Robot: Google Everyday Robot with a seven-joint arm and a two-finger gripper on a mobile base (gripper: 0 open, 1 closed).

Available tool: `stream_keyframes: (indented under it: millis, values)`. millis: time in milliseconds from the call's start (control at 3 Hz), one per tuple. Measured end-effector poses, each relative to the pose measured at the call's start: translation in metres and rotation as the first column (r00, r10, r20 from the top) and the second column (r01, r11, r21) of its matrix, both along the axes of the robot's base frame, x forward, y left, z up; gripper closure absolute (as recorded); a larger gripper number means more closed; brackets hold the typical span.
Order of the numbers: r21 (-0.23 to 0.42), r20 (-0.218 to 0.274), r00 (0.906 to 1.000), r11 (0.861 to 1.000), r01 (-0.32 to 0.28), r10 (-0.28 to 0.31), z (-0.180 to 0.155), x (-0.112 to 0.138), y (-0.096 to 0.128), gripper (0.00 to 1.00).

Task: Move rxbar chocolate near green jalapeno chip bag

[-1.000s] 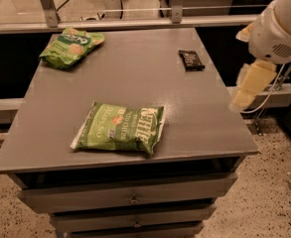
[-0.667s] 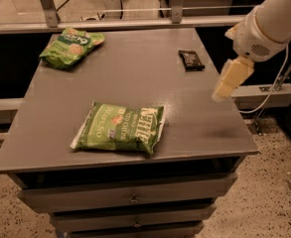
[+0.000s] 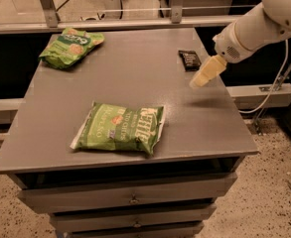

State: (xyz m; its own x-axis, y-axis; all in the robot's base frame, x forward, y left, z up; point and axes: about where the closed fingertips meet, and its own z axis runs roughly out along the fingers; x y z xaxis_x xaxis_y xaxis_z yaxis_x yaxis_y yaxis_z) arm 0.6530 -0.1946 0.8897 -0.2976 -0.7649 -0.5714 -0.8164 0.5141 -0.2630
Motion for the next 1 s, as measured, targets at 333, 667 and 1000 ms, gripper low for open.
stream_keyframes:
  millis: [333, 667, 1000]
  values:
    - [0.134, -0.01, 0.9987, 0.99, 0.051, -0.05, -0.015, 0.037, 0.009, 0.0]
    - [0.204, -0.025, 0.9965, 0.975, 0.084, -0.08, -0.031, 0.064, 0.016, 0.0]
    - [0.216, -0.039, 0.9934, 0.97, 0.114, -0.108, -0.047, 0.08, 0.013, 0.0]
